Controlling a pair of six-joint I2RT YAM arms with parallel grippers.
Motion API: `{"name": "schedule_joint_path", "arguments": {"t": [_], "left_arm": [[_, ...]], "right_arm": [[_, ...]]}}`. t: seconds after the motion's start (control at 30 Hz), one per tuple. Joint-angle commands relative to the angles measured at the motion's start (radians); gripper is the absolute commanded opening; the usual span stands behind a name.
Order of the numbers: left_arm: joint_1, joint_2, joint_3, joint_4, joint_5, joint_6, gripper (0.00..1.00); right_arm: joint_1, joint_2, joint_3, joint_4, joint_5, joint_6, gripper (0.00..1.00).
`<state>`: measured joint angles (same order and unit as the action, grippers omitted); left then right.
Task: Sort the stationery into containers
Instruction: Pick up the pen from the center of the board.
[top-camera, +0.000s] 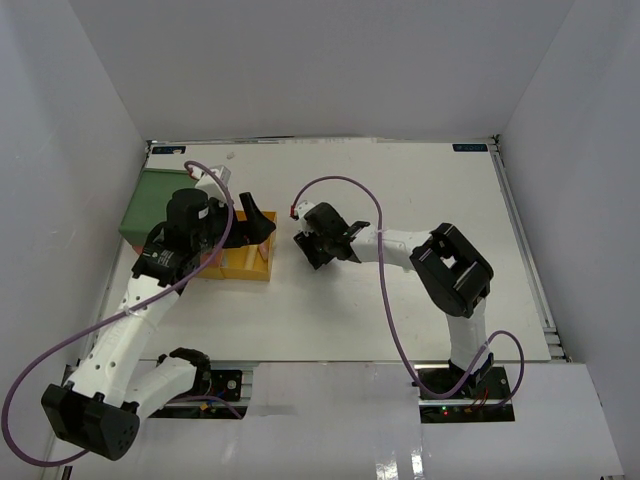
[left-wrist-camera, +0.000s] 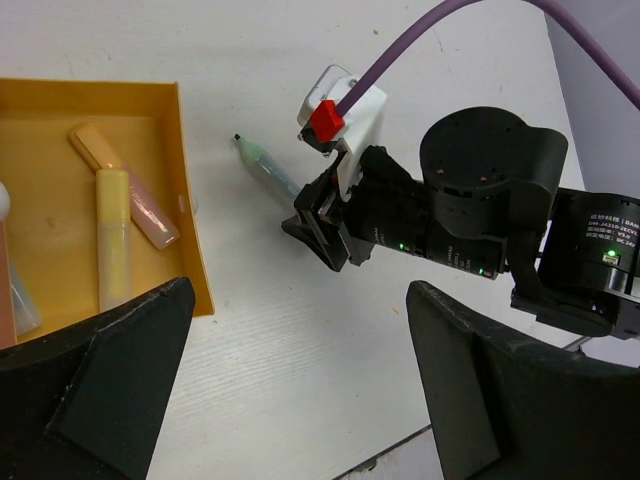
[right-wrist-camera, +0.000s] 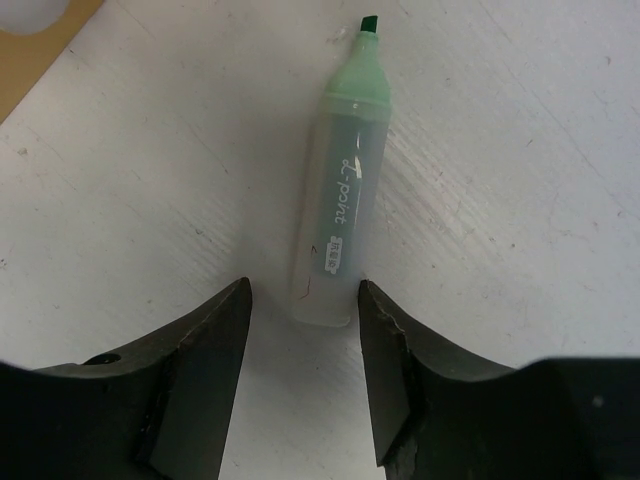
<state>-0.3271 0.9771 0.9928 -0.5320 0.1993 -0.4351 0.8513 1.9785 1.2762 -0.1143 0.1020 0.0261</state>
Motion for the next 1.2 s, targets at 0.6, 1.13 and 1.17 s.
{"name": "schedule_joint_path", "arguments": {"t": [0.6,1.13,1.17], "left_arm": [[0.005,-0.063,-0.078,0.089,0.163,-0.151,0.98],[-0.125,-0.048,-0.208,0.523,0.074,-0.438,0.98],[-0.15,-0.034,-0.207,0.523,0.046,-0.435,0.98]], "right_arm": [[0.006,-0.212,-0.216,0.102,0.082,0.121,0.13],[0.067,-0.596,-0.35,0.384,0.105,0.275,0.11],[0.072,-0.604,-0.353,0.393,0.111,0.275,0.11]]}}
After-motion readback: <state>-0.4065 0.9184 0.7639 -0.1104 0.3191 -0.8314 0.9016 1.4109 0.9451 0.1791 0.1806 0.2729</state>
